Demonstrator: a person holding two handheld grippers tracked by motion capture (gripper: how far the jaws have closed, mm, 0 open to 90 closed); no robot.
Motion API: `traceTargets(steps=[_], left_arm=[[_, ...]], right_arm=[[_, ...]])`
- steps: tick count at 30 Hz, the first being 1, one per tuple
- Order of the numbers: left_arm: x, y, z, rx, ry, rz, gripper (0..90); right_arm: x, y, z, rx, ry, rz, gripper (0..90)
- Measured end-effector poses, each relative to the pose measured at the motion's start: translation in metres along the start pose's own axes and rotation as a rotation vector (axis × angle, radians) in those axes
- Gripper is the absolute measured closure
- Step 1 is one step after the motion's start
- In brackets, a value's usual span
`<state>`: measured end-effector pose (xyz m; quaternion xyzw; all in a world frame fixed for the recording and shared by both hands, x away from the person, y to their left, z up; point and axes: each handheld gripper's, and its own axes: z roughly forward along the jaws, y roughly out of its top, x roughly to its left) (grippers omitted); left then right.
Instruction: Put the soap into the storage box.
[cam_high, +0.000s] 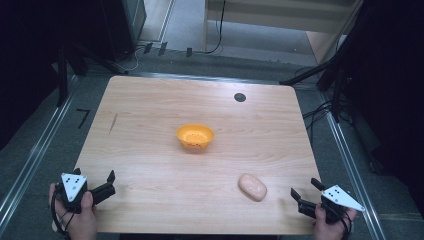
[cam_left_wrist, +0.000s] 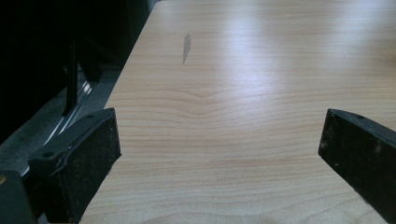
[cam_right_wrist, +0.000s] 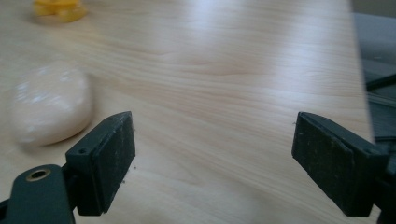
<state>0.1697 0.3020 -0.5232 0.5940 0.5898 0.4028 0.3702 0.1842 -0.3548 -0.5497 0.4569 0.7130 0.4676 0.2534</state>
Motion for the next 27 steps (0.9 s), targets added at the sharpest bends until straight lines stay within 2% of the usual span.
traceTargets(steps=[1,2,5,8,10,11,12,14,19,21,22,24,27], left_arm=[[0.0,0.0,0.0,-0.007,0.007,-0.001,0.0],[0.0,0.0,-0.001,-0.009,0.011,0.0,0.0],[0.0,0.0,-0.001,-0.005,0.02,-0.007,0.0],[0.001,0.0,-0.001,-0.003,0.019,-0.012,0.0],[0.0,0.0,-0.001,-0.004,0.021,-0.01,0.0],[0.0,0.0,-0.001,-0.003,0.019,-0.01,0.0],[0.0,0.0,0.0,-0.001,0.015,-0.01,0.0],[-0.001,0.0,0.0,-0.004,0.02,-0.005,0.0],[0.0,0.0,0.0,0.004,0.011,-0.005,0.0],[0.0,0.0,0.0,0.006,0.012,-0.004,0.0],[-0.001,0.0,0.0,0.006,0.012,-0.004,0.0],[-0.001,0.0,0.0,0.005,0.01,-0.001,0.0],[0.0,0.0,0.0,0.008,0.003,0.001,0.0]], right_arm=[[0.0,0.0,0.0,0.0,0.0,0.0,14.3],[0.0,0.0,0.001,0.011,0.026,-0.012,14.5],[0.003,0.001,0.003,0.03,0.021,-0.033,13.7],[0.004,0.002,0.006,0.042,0.045,-0.037,15.3],[0.005,0.003,0.007,0.06,0.081,-0.036,17.4],[0.007,0.003,0.008,0.069,0.104,-0.034,15.1],[0.007,0.003,0.008,0.069,0.104,-0.034,15.1],[0.011,0.006,0.011,0.098,0.105,-0.058,13.9],[0.017,0.013,0.016,0.164,0.156,-0.095,13.9],[0.02,0.016,0.02,0.204,0.164,-0.119,14.0],[0.023,0.02,0.023,0.246,0.17,-0.137,14.2],[0.024,0.02,0.025,0.253,0.169,-0.143,14.7],[0.026,0.024,0.029,0.296,0.188,-0.155,16.6]])
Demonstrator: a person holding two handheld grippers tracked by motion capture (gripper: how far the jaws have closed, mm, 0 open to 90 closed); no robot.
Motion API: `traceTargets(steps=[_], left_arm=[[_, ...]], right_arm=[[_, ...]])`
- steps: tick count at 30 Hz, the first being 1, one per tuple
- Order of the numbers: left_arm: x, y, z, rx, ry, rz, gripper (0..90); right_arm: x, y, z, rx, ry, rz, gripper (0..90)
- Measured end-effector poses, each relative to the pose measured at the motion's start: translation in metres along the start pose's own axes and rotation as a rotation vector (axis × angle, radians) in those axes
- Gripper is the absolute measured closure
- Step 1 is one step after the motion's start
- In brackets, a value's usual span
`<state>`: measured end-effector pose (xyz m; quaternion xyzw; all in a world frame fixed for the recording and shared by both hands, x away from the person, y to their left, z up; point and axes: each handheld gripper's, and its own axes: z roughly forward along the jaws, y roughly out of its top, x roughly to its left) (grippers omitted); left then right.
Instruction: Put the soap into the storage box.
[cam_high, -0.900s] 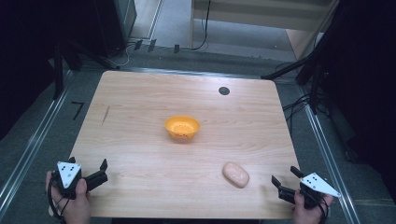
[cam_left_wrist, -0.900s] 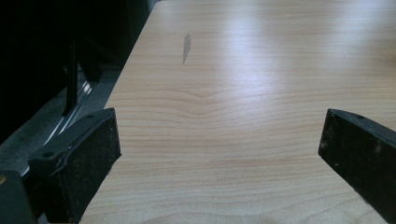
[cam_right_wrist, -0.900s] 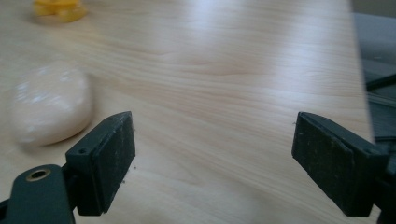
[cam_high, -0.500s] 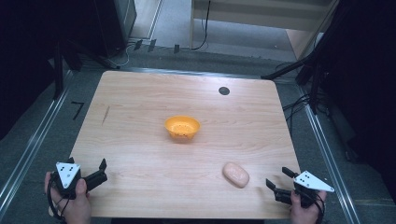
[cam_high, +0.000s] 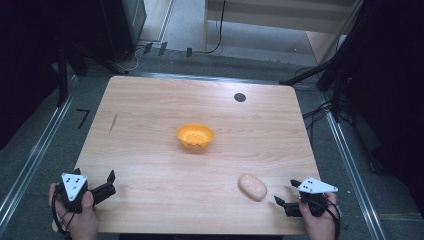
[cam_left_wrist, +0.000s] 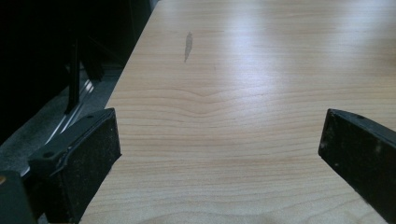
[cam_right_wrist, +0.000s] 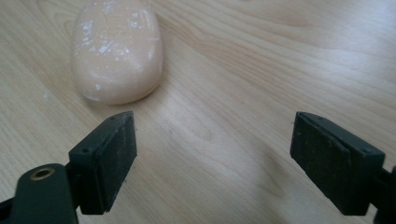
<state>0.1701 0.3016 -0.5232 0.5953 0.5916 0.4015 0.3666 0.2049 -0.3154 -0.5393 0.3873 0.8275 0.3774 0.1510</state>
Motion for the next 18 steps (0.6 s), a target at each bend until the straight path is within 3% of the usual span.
traceTargets(steps=[6,18], left_arm=[[0.0,0.0,0.0,0.0,-0.002,0.001,0.0],[0.0,0.0,0.001,0.008,-0.011,0.001,0.0]], right_arm=[[-0.001,0.011,0.003,0.062,0.057,-0.012,18.8],[0.003,0.034,0.009,0.169,0.106,-0.047,24.0]])
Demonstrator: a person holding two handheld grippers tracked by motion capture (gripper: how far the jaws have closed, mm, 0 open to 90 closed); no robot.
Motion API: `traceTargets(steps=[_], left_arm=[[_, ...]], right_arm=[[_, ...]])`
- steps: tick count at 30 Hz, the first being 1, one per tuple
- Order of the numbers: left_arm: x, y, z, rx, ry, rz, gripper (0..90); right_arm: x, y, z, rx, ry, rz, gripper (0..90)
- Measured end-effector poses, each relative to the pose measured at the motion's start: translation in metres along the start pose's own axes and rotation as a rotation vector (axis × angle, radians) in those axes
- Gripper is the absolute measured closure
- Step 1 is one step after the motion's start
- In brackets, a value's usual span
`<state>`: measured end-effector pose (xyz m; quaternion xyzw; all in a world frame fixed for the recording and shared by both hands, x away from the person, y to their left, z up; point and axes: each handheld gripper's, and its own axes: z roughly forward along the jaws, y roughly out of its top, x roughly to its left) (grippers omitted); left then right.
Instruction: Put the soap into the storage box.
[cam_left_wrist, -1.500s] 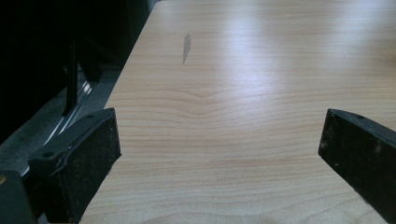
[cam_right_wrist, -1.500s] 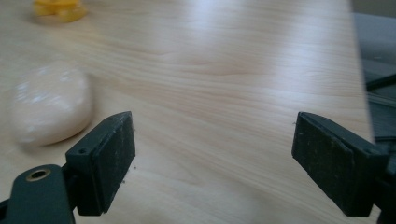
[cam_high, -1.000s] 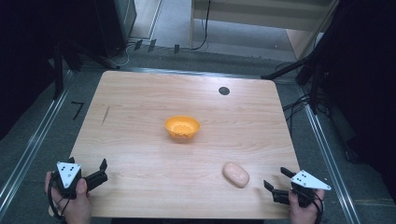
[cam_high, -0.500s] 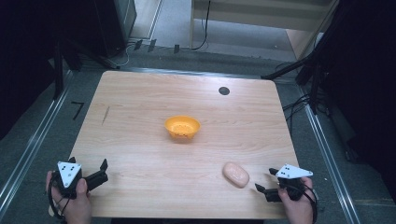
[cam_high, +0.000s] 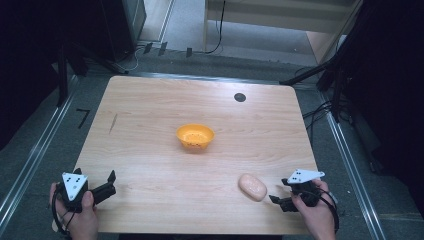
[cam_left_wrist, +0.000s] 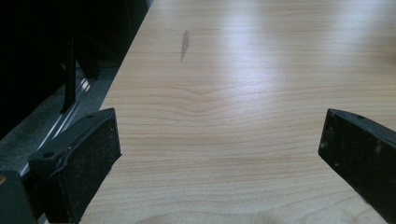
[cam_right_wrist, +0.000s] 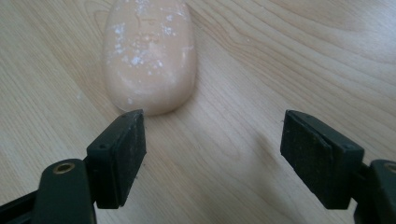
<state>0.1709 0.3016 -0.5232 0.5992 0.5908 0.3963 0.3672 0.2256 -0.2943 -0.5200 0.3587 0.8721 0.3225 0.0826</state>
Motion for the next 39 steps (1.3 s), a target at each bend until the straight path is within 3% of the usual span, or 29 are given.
traceTargets(steps=[9,18,39], left_arm=[[-0.002,0.0,0.001,-0.002,-0.004,0.008,0.0],[-0.002,0.0,0.001,0.001,-0.01,0.012,0.0],[-0.003,0.0,0.002,0.009,-0.014,0.025,0.0]], right_arm=[[0.007,0.017,0.004,0.045,0.031,-0.019,23.9],[0.011,0.029,0.009,0.074,0.045,-0.004,22.3],[0.027,0.054,0.033,0.145,0.091,-0.007,17.7]])
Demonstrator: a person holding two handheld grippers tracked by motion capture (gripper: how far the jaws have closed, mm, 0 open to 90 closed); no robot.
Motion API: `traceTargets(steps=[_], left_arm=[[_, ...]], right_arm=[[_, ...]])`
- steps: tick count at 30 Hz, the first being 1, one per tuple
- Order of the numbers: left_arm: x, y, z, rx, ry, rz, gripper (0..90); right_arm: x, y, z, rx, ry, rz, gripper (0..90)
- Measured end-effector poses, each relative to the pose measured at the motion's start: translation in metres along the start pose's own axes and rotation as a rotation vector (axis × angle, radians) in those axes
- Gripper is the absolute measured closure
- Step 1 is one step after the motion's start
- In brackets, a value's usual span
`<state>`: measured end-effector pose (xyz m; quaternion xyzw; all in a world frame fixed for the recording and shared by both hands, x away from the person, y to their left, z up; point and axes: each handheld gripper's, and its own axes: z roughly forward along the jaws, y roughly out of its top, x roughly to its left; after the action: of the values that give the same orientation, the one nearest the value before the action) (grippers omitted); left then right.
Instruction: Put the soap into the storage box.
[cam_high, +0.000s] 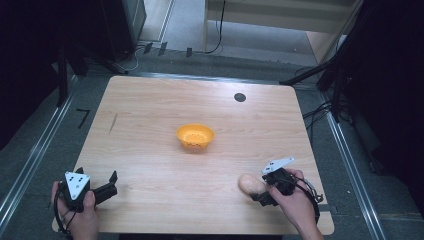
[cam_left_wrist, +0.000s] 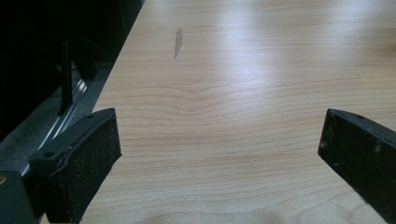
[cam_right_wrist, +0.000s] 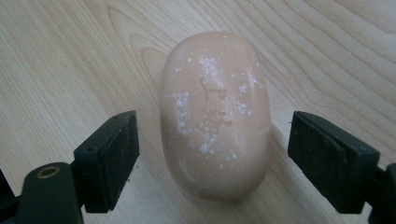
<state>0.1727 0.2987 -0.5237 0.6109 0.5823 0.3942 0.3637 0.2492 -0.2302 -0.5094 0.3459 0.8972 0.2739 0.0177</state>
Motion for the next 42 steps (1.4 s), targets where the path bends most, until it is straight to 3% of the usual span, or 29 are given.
traceTargets(steps=[13,19,25,26,42], left_arm=[[0.0,0.0,0.0,0.004,-0.001,0.006,0.0],[-0.001,0.0,0.0,0.006,-0.001,0.01,0.0],[0.0,0.0,0.0,0.008,-0.003,0.009,0.0],[0.0,0.0,0.0,0.008,-0.003,0.009,0.0],[-0.001,0.0,0.001,0.009,-0.006,0.015,0.0]], right_arm=[[0.007,0.004,0.015,0.052,0.002,-0.015,18.0],[0.01,0.008,0.019,0.07,-0.027,-0.034,18.7],[0.01,0.01,0.02,0.073,-0.067,-0.054,25.2],[0.01,0.01,0.019,0.075,-0.082,-0.058,31.8],[0.009,0.016,0.015,0.096,-0.064,-0.127,33.8]])
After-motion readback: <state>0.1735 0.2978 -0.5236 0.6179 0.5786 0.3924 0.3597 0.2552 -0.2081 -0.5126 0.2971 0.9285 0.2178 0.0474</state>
